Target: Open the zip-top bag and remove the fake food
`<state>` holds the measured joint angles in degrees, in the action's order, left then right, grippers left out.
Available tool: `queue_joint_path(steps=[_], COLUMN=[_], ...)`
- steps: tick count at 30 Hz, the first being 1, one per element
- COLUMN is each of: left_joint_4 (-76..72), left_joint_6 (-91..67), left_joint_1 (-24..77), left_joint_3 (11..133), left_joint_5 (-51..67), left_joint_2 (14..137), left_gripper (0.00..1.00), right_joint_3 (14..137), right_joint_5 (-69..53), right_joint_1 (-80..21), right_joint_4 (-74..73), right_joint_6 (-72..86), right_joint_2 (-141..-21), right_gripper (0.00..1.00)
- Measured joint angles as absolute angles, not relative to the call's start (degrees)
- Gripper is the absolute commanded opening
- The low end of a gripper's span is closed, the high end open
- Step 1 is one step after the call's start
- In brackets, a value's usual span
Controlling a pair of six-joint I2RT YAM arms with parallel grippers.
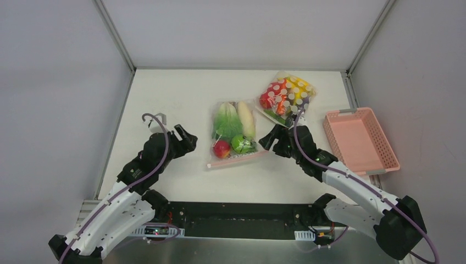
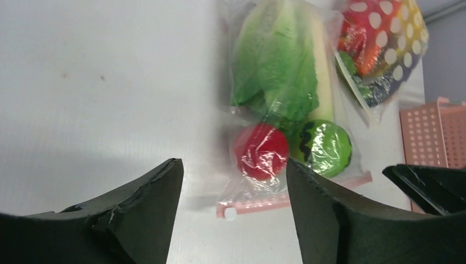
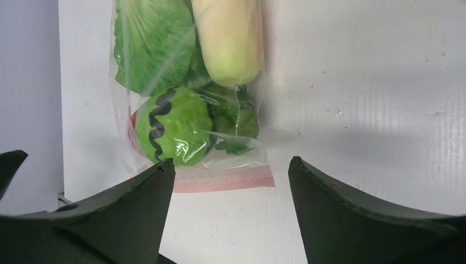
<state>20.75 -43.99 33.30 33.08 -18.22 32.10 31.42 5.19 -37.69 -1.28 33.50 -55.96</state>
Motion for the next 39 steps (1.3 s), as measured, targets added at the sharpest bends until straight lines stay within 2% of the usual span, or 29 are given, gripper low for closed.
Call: queue_joint_path(steps=[1, 2, 7, 12, 21, 29, 39], left_joint_4=[20.80, 20.78, 22.39, 26.52, 31.24, 34.57, 35.40], left_joint_6=[-42.28, -40.10, -31.00, -21.61, -9.37, -0.49, 5.21], left_joint_1=[33.30, 33.30, 34.63, 43.55, 56.90, 67.55, 71.33], left_joint_3=[34.52, 36.32, 42.85, 49.80, 59.37, 69.63, 73.01], left_joint_5=[-16.82, -14.81, -5.78, -5.10, -14.63, -27.33, -37.17], left_joint_2=[33.34, 35.22, 45.45, 56.36, 68.47, 83.90, 94.78], left_gripper=[0.95, 0.98, 0.99, 0.98, 0.97, 0.93, 0.85], right_joint_3=[32.62, 33.52, 37.98, 38.59, 38.52, 36.69, 36.62], right_joint_5=[5.19, 5.19, 5.19, 6.39, 13.41, 20.27, 25.19], right_joint_1=[-37.69, -37.69, -37.69, -37.67, -37.58, -37.36, -37.32], right_joint_4=[-2.74, -3.92, -9.39, -13.65, -18.46, -20.73, -23.07], right_joint_6=[32.56, 31.88, 28.29, 26.72, 27.03, 28.27, 28.49], right_joint_2=[-55.96, -55.96, -56.58, -56.58, -49.19, -40.64, -34.52], right_gripper=[0.82, 0.83, 0.90, 0.95, 0.99, 1.00, 1.00])
